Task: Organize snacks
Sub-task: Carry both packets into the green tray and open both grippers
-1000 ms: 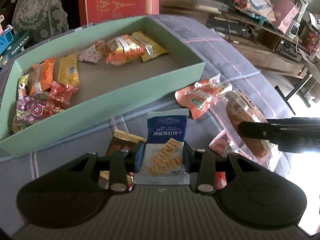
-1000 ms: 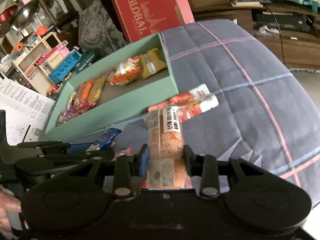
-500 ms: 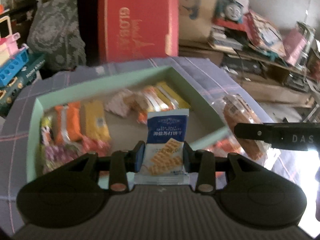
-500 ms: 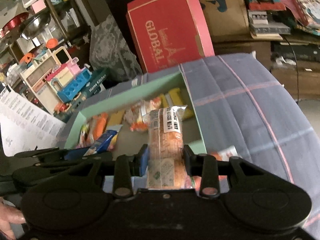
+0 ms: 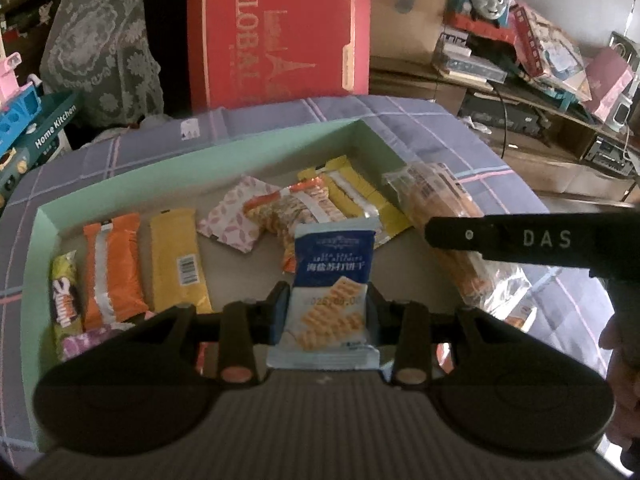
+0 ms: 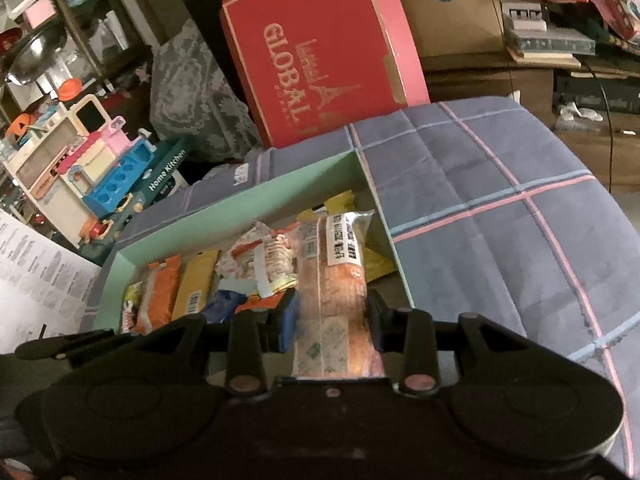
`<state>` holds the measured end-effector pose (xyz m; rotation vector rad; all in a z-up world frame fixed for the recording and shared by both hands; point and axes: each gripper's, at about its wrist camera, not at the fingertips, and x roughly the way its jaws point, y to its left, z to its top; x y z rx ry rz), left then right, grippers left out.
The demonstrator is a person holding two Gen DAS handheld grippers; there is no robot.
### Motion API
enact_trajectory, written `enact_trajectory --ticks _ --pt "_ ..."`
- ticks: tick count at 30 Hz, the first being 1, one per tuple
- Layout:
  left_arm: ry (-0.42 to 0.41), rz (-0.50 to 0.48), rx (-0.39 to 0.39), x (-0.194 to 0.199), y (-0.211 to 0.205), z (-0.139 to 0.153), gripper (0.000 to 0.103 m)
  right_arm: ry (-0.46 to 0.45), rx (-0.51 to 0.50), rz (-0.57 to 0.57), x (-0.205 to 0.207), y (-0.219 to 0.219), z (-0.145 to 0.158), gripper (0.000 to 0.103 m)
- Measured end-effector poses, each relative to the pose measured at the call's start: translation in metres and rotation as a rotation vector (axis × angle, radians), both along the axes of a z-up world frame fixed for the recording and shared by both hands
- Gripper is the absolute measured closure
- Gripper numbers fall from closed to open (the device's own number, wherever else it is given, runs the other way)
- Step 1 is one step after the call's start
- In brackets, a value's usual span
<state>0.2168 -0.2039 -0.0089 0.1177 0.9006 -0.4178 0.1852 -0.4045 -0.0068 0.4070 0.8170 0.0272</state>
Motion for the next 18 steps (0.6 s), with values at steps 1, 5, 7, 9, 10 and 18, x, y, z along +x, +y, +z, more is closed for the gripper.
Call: enact_trajectory --ticks 1,5,7,9,10,18 --pt "0.003 0.001 0.002 0.002 0.000 -0.002 0.066 0.002 0.001 -0.001 0.001 0.000 -0.003 0.068" --pt "0.015 0.005 0.011 0.010 -0.001 -0.010 0.066 0.007 0.003 -0.006 0.010 -0.001 -0.008 0.068" --pt "0.022 0.013 0.014 0.013 -0.001 -0.013 0.066 0.008 0.009 -0.013 0.015 -0.002 -0.010 0.068" --pt "0.028 0.023 0.016 0.015 -0.002 -0.017 0.064 0.008 0.017 -0.017 0.016 0.000 -0.011 0.066" --pt "0.028 0.029 0.017 0.016 -0.002 -0.017 0.059 0.007 0.018 -0.019 0.017 0.001 -0.010 0.065" --pt "0.005 0.047 0.015 0.010 -0.003 -0.016 0.000 -0.080 -0.035 -0.011 0.002 0.005 0.008 0.000"
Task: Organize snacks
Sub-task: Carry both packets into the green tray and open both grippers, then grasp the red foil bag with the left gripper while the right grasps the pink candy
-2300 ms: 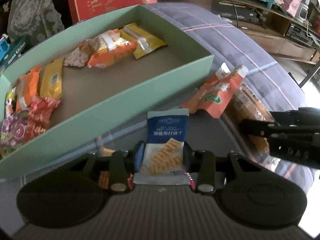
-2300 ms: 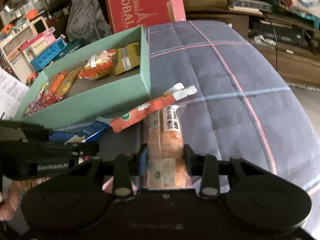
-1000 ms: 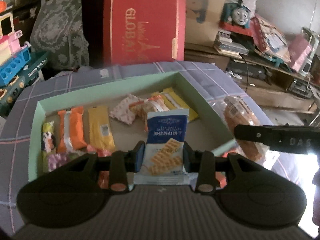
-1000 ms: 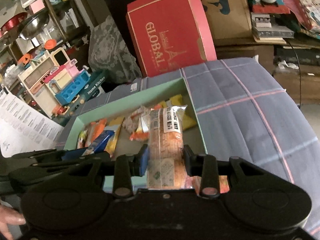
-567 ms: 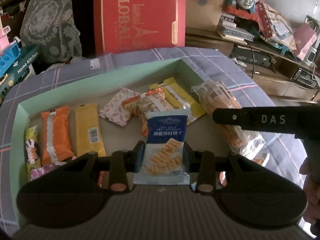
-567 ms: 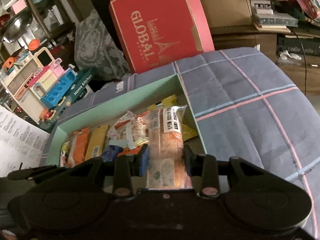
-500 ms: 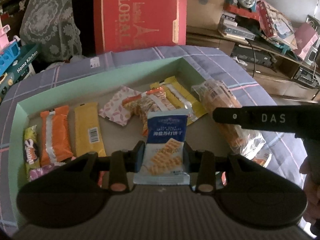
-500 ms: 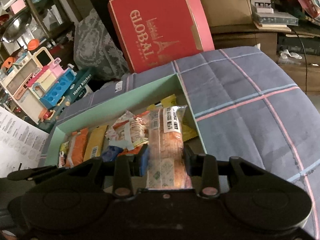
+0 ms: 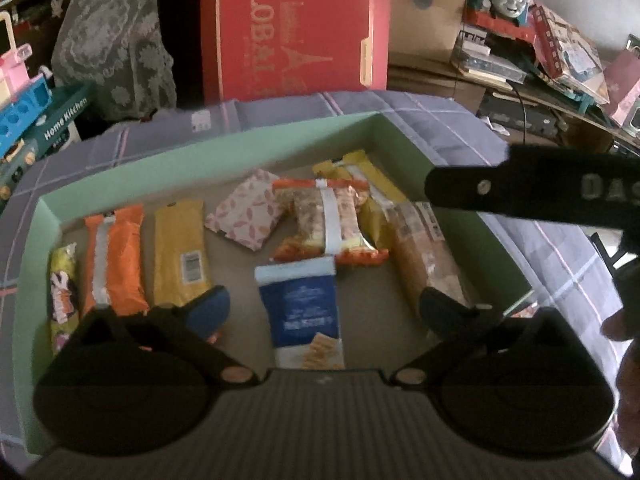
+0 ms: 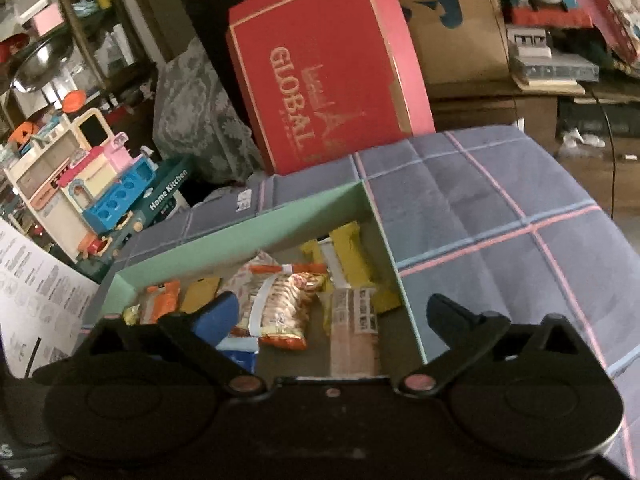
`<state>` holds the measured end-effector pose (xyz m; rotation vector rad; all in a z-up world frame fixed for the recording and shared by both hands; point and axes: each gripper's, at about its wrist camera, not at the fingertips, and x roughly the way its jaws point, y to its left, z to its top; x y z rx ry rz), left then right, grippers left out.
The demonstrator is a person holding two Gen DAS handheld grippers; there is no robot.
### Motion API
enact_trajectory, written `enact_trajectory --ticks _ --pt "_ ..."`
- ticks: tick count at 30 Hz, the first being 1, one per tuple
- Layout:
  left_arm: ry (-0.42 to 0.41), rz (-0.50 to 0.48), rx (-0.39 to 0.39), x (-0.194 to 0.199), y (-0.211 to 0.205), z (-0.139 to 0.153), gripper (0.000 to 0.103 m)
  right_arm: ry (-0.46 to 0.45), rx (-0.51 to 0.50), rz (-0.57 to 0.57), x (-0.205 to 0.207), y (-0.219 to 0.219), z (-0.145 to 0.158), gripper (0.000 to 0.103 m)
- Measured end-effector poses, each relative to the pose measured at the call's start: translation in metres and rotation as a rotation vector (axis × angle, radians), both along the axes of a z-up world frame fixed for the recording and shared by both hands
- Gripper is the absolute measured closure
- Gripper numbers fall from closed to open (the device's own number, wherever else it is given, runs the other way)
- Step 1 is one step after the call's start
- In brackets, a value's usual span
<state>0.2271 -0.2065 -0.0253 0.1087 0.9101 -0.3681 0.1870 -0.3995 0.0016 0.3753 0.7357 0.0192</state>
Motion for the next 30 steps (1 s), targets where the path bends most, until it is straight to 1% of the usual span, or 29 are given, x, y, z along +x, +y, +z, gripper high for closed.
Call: enact_trajectory --ticks 7,15,23,30 --pt "0.011 0.012 0.005 -0.009 0.004 0.003 0.000 0.010 0.001 0.008 -0.011 -0.002 0.006 0.000" --pt "-0.015 0.030 0.005 -0.032 0.016 0.023 0.000 0.006 0.006 0.007 -0.038 -0.007 0.019 0.000" --pt "-0.018 0.046 0.001 -0.075 0.035 0.034 0.000 0.008 0.013 0.015 -0.084 -0.011 0.029 0.000" --pt "0.034 0.043 -0.004 -0.116 0.045 0.023 0.000 0.045 0.018 -0.003 -0.133 -0.024 0.017 0.000"
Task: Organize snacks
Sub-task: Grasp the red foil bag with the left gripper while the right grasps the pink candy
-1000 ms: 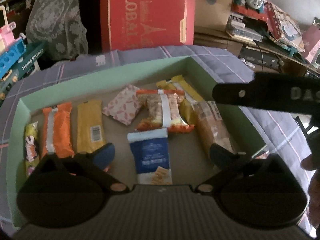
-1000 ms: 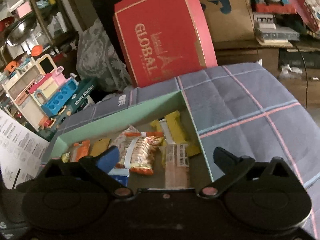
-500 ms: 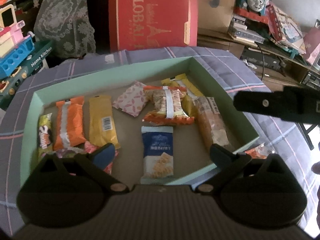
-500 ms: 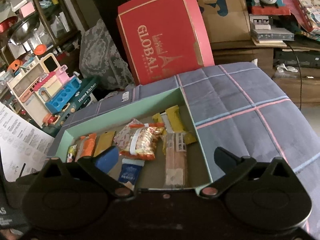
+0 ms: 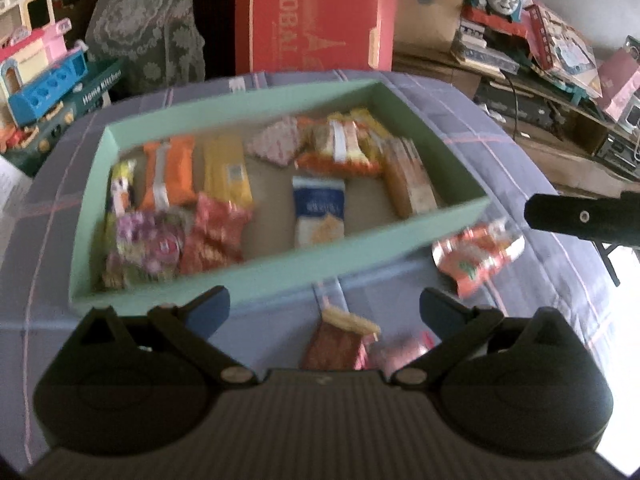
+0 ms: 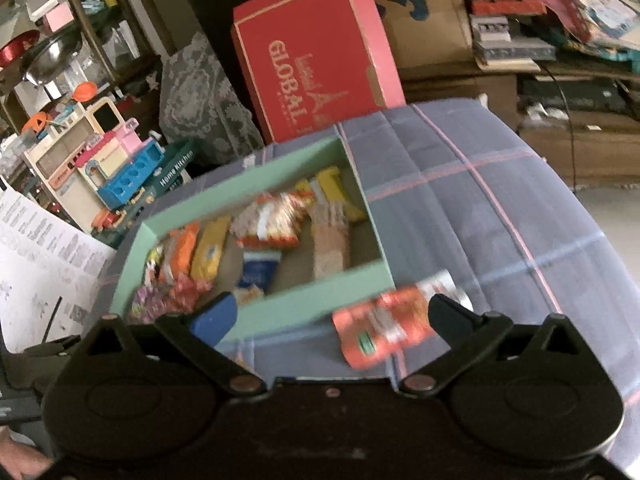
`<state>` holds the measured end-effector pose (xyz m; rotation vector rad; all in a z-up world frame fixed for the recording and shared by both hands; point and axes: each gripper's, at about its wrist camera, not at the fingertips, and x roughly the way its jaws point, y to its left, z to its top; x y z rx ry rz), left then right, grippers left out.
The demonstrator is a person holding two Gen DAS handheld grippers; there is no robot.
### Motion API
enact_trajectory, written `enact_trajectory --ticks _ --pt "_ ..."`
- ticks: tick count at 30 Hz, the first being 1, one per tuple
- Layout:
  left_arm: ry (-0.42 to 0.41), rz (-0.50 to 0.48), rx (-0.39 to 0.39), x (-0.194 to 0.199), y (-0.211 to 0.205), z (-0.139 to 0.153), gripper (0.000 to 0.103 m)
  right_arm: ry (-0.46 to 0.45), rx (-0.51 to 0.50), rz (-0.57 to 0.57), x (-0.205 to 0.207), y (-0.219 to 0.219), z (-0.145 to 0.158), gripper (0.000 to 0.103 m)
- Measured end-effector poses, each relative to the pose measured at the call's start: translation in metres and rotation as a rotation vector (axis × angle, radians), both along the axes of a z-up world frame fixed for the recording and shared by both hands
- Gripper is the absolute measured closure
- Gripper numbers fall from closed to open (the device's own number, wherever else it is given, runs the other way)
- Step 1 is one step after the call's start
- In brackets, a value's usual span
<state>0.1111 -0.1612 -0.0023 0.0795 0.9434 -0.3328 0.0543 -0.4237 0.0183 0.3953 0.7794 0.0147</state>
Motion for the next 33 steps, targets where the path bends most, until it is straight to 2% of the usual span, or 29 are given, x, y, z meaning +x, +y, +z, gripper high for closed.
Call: enact_trajectory --ticks 6,13,18,26,33 --pt "0.070 -0.083 0.022 -0.038 -0.022 -0.018 0.000 0.058 0.029 -0.050 -0.039 -0.017 -0.021 0.000" --pt "0.095 -0.250 0.054 -0.076 -0.064 -0.029 0.000 0.109 0.083 -0.096 -0.078 -0.034 -0.045 0.000" --pt "0.118 -0.327 0.057 -0.093 -0.084 -0.035 0.000 0.125 0.114 -0.111 -0.093 -0.040 -0.059 0.000" --pt "0.153 -0.355 0.100 -0.104 -0.096 -0.053 0.000 0.160 0.157 -0.113 -0.104 -0.042 -0.079 0.000" --pt "0.155 -0.285 0.165 -0.093 -0.092 -0.065 0.000 0.162 0.170 -0.115 -0.108 -0.041 -0.084 0.000"
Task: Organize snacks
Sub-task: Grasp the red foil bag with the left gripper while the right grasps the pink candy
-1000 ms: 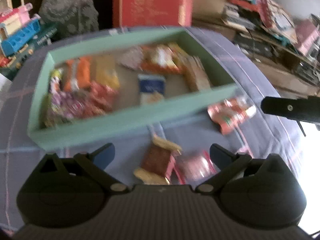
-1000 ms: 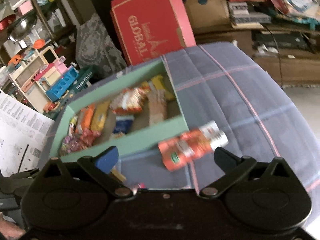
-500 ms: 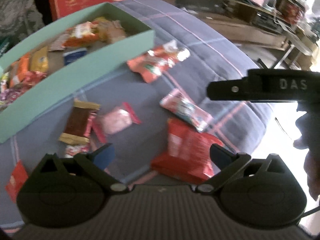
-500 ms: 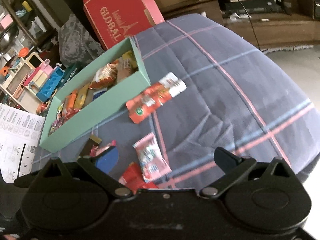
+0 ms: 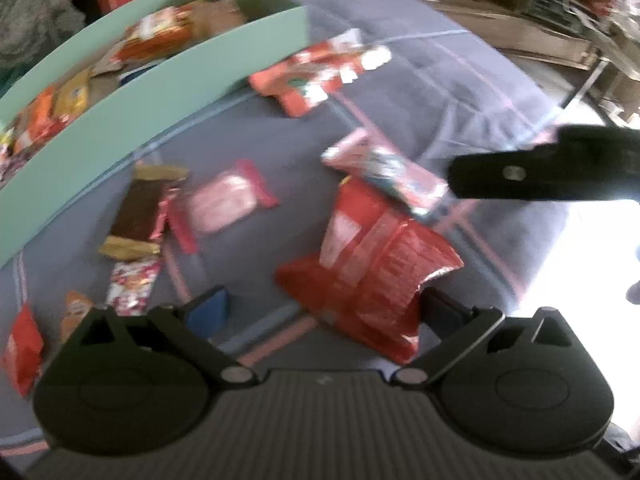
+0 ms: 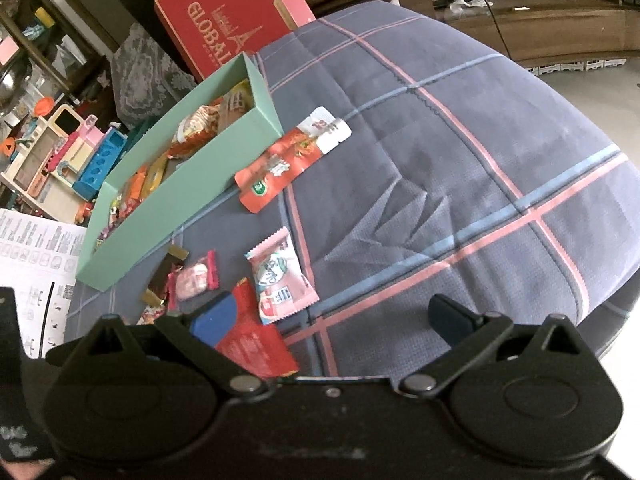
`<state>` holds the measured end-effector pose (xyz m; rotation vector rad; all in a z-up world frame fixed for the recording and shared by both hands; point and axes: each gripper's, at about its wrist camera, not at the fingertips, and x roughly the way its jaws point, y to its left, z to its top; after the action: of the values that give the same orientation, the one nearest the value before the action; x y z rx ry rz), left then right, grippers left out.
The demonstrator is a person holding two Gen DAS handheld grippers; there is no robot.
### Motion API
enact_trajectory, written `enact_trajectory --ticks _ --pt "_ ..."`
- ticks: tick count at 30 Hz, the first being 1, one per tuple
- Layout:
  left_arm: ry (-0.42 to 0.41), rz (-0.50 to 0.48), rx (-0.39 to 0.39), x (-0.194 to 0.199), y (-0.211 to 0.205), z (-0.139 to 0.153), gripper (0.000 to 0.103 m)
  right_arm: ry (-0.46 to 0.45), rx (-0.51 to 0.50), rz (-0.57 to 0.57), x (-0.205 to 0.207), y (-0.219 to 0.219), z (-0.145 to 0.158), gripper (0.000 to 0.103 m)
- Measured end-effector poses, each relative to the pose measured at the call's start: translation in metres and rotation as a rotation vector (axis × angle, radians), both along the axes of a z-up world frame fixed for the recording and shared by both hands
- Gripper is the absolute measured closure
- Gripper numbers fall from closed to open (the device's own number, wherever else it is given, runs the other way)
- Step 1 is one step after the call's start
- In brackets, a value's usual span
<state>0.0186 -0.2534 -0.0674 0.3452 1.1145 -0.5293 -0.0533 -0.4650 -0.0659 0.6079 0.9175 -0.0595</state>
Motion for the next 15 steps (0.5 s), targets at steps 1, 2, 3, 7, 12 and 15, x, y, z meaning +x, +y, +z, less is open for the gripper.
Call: enact_trajectory --ticks 1,2,3,7,12,15 --pt "0.003 0.019 -0.006 0.005 0.004 0.000 0.000 0.000 0.000 -0.001 0.001 0.000 0.000 0.000" --pt "0.005 0.038 -0.010 0.008 0.007 0.000 0.000 0.000 0.000 -0.001 0.001 0.001 0.000 0.000" --pt "0.005 0.053 -0.012 0.010 0.012 0.000 0.000 -0.002 -0.002 0.000 0.002 0.002 -0.001 0.000" --pt "0.004 0.090 -0.018 0.016 0.023 -0.002 0.000 -0.019 -0.033 0.035 0.011 0.014 0.000 0.000" --pt "-0.005 0.100 -0.013 0.015 0.032 -0.003 0.000 -0.054 -0.113 0.106 0.031 0.036 0.001 0.016" --pt "-0.005 0.120 -0.011 0.017 0.041 -0.003 0.000 -0.059 -0.179 0.148 0.042 0.049 0.001 0.028"
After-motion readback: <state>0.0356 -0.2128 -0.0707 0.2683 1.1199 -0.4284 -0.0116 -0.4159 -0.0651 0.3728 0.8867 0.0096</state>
